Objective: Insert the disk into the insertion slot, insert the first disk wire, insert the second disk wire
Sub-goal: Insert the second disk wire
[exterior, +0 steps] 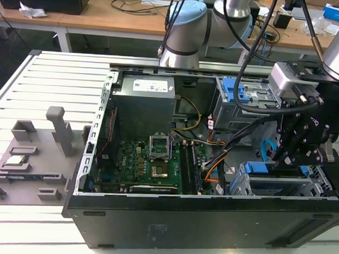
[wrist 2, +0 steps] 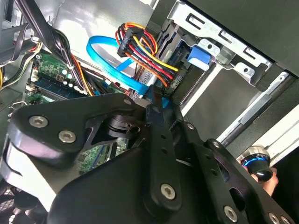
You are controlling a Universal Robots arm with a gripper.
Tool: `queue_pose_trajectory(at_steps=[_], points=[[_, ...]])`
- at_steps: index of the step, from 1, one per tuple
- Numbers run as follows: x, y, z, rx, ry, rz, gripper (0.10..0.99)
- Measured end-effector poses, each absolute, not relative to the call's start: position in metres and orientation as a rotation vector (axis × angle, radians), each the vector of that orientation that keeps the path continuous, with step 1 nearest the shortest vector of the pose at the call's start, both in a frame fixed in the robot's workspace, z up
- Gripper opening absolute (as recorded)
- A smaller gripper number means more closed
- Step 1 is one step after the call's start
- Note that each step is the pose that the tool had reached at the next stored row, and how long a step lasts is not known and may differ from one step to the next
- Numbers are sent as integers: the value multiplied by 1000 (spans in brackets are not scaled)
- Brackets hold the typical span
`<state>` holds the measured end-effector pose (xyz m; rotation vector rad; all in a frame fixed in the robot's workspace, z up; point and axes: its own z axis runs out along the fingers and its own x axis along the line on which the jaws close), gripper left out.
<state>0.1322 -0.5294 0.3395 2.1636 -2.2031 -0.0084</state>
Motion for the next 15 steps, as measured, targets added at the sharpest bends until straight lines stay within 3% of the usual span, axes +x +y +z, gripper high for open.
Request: queue_pose_trajectory(at_steps=[5, 10, 11, 15], points=[[132, -529, 348, 2164, -2203, -8, 239], [132, -522, 377, 2164, -2203, -8, 239], [132, -518, 390, 2164, -2203, -8, 106], [132, -516, 399, 2164, -2203, -8, 106]])
